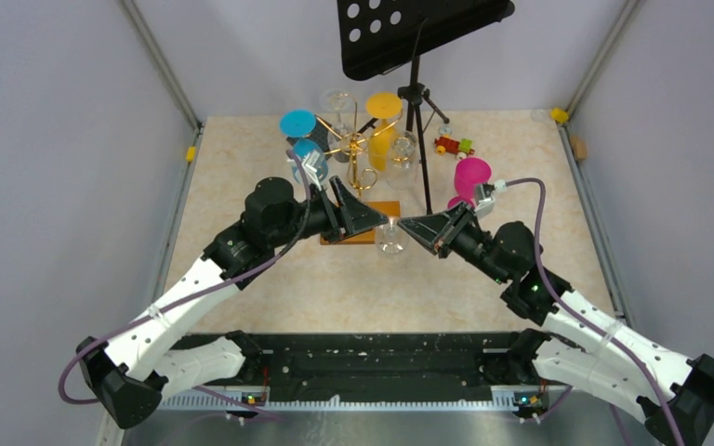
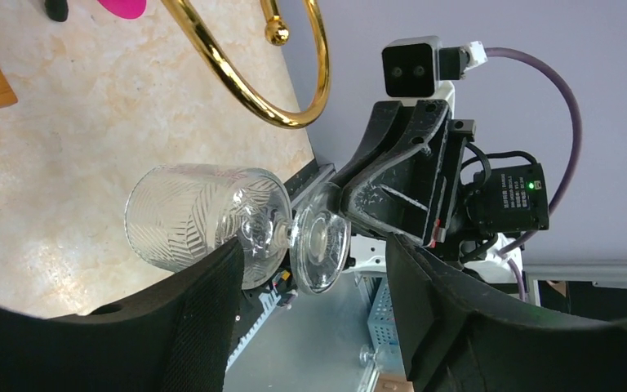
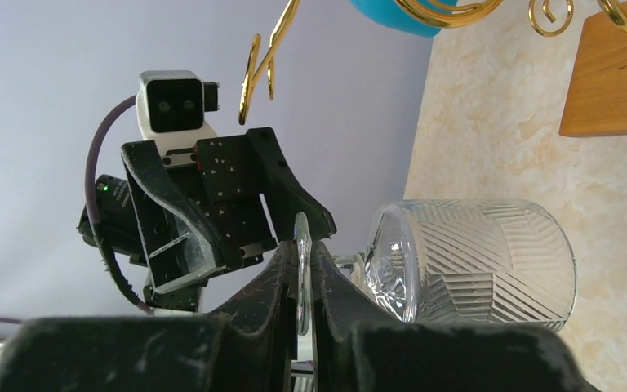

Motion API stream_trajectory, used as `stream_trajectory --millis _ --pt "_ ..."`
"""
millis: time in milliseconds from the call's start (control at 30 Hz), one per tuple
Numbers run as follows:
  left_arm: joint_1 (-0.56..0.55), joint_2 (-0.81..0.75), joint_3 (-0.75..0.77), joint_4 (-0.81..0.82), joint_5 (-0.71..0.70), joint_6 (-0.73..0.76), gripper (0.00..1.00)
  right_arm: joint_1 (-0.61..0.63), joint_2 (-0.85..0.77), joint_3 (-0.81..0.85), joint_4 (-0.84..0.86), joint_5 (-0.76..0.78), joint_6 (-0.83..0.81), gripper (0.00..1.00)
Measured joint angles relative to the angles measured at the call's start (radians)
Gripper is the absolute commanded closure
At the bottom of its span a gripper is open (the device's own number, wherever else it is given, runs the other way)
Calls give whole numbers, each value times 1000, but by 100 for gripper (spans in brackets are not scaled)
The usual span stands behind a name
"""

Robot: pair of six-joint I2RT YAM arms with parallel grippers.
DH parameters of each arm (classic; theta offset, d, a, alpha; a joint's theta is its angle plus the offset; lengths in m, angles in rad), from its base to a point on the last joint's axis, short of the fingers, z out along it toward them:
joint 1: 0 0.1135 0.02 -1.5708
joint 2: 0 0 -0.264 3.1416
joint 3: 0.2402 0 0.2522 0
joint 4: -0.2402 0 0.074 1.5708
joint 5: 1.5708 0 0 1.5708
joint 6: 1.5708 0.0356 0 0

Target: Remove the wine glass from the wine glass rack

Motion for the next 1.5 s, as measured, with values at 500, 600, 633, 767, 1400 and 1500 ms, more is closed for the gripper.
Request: stream_trajectory --millis 500,600,633,767,1400,1500 --pt "2 12 -23 51 77 -39 78 0 34 -2 97 -23 8 100" --pt "2 12 -23 55 91 -39 78 0 40 -12 130 -26 11 100" --pt "2 12 -23 55 94 -39 79 0 41 -14 134 -27 12 100" --pt "6 12 -24 55 115 -41 98 0 47 -19 163 -32 11 97" --pt "10 13 30 83 167 -42 100 0 -240 -97 114 178 -132 21" --pt "11 17 45 171 182 -86 100 0 -300 -158 147 229 -142 21"
